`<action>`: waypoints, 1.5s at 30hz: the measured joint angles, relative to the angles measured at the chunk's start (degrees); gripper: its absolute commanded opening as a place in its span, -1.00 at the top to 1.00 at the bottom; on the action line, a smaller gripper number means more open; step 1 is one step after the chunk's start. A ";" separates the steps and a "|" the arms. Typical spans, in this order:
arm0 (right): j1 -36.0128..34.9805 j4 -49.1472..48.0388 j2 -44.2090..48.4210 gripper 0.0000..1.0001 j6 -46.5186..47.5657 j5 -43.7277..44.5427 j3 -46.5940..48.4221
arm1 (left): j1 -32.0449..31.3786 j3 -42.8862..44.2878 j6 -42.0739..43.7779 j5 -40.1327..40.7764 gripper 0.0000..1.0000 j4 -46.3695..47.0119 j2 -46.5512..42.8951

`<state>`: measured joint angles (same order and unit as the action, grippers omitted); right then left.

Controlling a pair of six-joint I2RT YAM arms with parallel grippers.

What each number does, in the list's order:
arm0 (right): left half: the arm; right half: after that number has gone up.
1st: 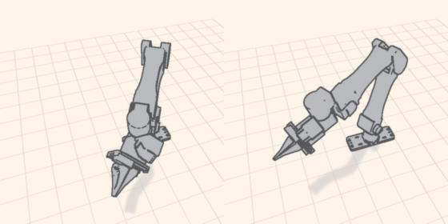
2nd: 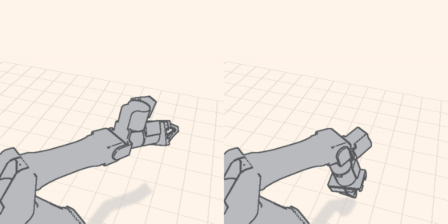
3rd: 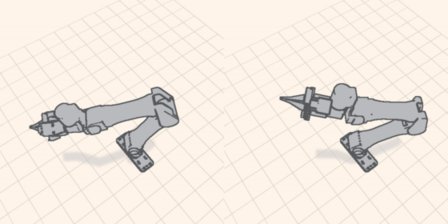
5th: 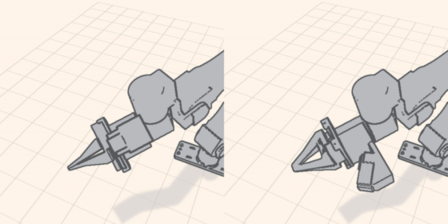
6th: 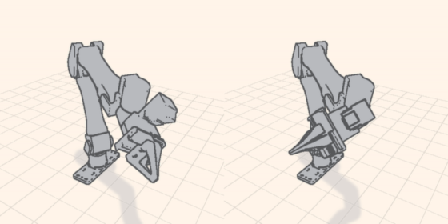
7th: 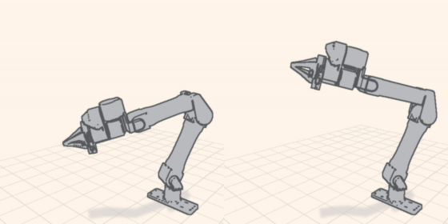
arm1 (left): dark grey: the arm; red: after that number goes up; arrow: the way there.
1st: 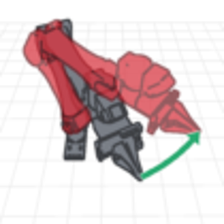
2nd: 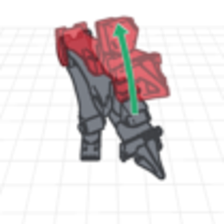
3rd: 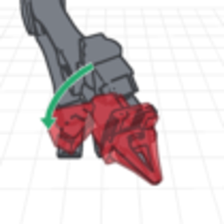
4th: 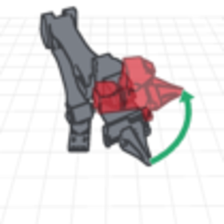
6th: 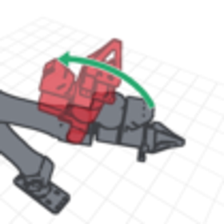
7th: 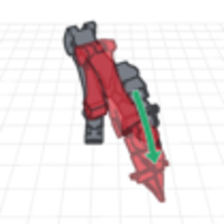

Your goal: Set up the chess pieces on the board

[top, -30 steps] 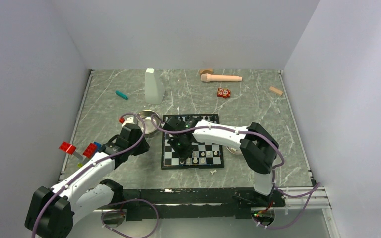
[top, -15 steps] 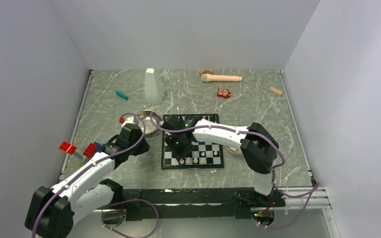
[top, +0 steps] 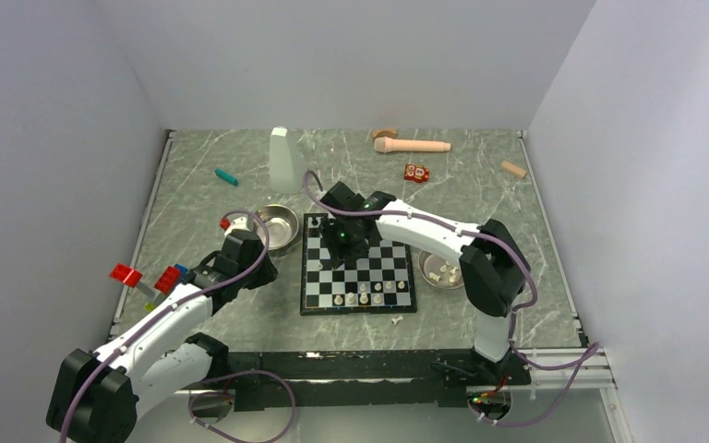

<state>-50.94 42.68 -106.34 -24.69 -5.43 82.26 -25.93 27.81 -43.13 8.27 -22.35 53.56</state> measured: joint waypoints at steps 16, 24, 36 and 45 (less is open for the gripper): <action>1.95 -0.31 -6.12 0.11 -1.46 2.60 8.87 | 0.26 0.02 0.07 -0.02 0.32 -0.68 -0.22; 2.64 -0.24 -9.75 0.17 -1.46 4.81 11.08 | 0.42 0.00 0.24 -0.04 0.32 -1.07 -0.22; 2.64 -0.26 -12.85 0.31 -1.44 5.64 13.22 | 0.63 0.00 0.42 -0.07 0.32 -1.07 -0.22; 2.64 -0.17 -14.36 0.45 -1.38 6.86 13.27 | 0.79 0.00 0.42 -0.07 0.32 -1.07 -0.22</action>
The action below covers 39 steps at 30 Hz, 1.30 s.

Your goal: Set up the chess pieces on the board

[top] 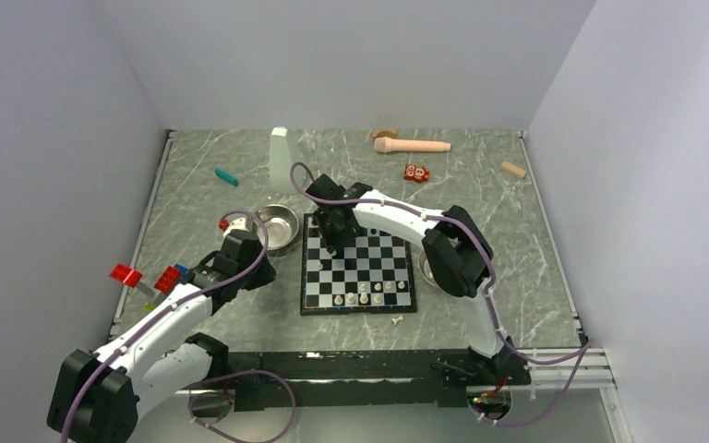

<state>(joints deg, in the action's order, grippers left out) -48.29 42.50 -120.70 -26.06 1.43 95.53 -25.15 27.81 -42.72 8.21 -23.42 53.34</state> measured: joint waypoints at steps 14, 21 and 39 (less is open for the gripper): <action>0.00 -0.20 -0.02 0.71 0.39 0.07 -0.20 | 0.22 0.00 0.02 -0.02 0.33 0.00 0.02; -0.26 -0.90 5.42 0.73 0.74 -0.33 -6.88 | 0.22 0.00 0.02 -0.48 0.34 0.09 0.42; -2.97 -0.55 15.85 0.73 0.94 -2.03 -19.74 | 0.37 0.00 0.04 -1.09 0.33 0.44 1.42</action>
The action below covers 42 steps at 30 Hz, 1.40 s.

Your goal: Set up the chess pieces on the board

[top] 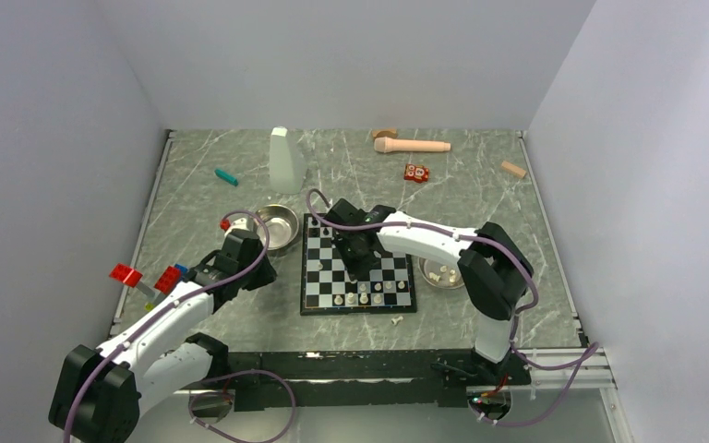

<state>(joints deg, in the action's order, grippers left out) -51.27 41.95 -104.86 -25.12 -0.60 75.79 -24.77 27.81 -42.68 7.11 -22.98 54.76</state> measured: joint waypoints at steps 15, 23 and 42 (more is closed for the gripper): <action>-0.33 -1.05 0.02 0.73 -0.59 -2.29 -1.84 | 0.02 0.02 0.02 -0.26 0.34 0.00 0.48; -0.70 -1.05 0.02 0.73 -0.55 -2.93 -1.84 | 0.02 0.02 0.02 -0.26 0.34 0.02 0.48; -0.92 -0.85 0.02 0.69 -0.31 -2.93 -1.84 | 0.02 0.02 0.00 -0.26 0.34 0.02 0.48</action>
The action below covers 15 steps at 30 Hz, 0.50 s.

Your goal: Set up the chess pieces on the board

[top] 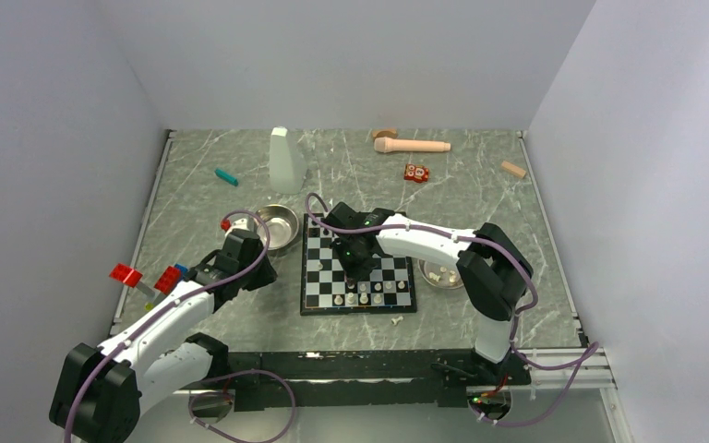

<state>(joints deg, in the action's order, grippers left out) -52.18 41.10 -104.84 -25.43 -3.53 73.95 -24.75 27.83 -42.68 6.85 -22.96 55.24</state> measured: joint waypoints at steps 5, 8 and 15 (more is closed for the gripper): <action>-0.04 0.00 0.00 0.69 0.00 -0.04 0.00 | 0.00 0.00 0.02 0.00 0.34 0.00 0.00; -0.04 -0.02 0.00 0.68 0.00 -0.20 -0.02 | 0.00 0.00 0.00 -0.02 0.34 0.00 0.00; -0.04 0.00 0.00 0.65 0.42 -0.96 0.00 | 0.04 -0.02 0.00 0.00 0.34 0.00 0.00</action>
<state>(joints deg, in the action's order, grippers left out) -52.23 41.10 -104.84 -25.02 -4.49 73.95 -24.71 27.81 -42.68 6.85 -22.96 55.24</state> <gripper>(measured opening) 0.166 0.331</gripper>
